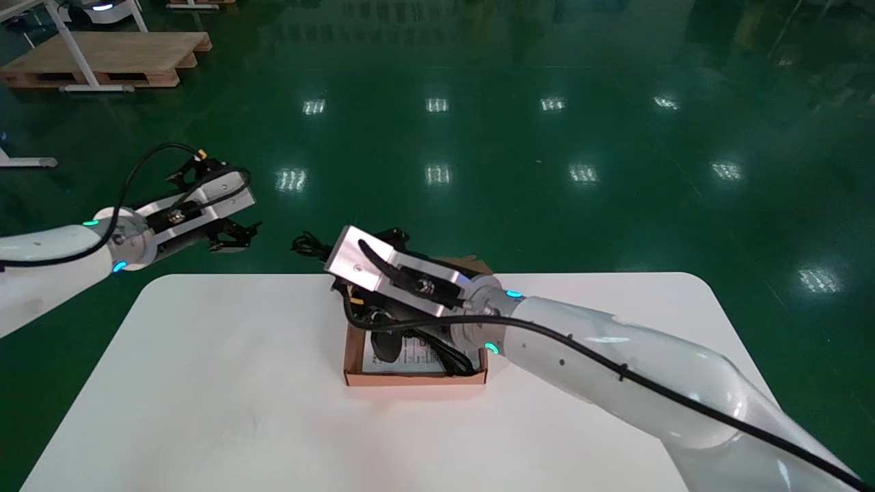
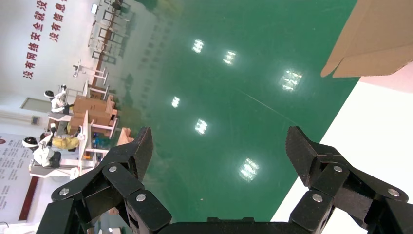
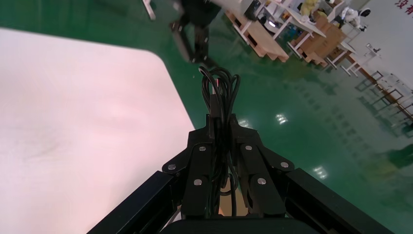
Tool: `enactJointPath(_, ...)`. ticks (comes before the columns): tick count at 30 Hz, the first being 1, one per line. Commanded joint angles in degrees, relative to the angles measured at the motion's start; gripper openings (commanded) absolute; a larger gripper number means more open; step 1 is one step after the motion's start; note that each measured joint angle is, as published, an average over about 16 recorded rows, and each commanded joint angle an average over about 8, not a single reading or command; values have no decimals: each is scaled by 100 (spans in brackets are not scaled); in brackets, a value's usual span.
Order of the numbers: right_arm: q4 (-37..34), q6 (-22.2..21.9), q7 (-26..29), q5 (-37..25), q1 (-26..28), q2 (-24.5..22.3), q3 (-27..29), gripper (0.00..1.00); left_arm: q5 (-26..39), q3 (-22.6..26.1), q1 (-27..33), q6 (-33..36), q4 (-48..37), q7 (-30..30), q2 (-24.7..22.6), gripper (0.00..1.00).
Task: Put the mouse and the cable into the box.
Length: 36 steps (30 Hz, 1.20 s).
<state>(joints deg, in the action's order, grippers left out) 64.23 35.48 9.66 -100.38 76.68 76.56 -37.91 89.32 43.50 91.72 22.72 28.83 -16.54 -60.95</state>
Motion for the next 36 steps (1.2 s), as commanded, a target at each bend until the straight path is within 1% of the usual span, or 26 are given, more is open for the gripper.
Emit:
enactJointPath(1, -144, -213, -154, -72, -41, 97, -82, 0, 36, 21, -7, -9, 37, 65, 13, 100)
enactJointPath(6, -376, -690, -290, 9, -79, 131, -535, 0, 122, 69, -22, -28, 117, 214, 40, 100)
enactJointPath(11, -840, -1292, -125, -17, 14, 157, -1023, 0, 204, 113, -35, -45, 191, 355, 66, 100)
enactJointPath(12, -927, -1401, -78, -29, 31, 161, -1107, 4, 218, 120, -37, -47, 203, 377, 70, 100)
enactJointPath(13, -997, -1493, -38, -38, 45, 164, -1177, 12, 229, 126, -38, -50, 212, 396, 73, 100)
enactJointPath(16, -1224, -1766, 106, -53, 72, 174, -1404, 49, 263, 145, -44, -56, 243, 452, 86, 100)
enactJointPath(19, -1337, -1888, 167, -55, 83, 181, -1513, 87, 281, 154, -47, -59, 259, 475, 93, 100)
enactJointPath(20, -1364, -1917, 180, -55, 86, 183, -1539, 96, 286, 157, -48, -59, 263, 481, 95, 100)
enactJointPath(21, -1394, -1948, 195, -56, 89, 185, -1566, 100, 291, 159, -48, -60, 268, 487, 97, 100)
enactJointPath(36, -1247, -1772, 127, -27, 77, 155, -1420, 100, 270, 148, -48, -61, 250, 459, 89, 100)
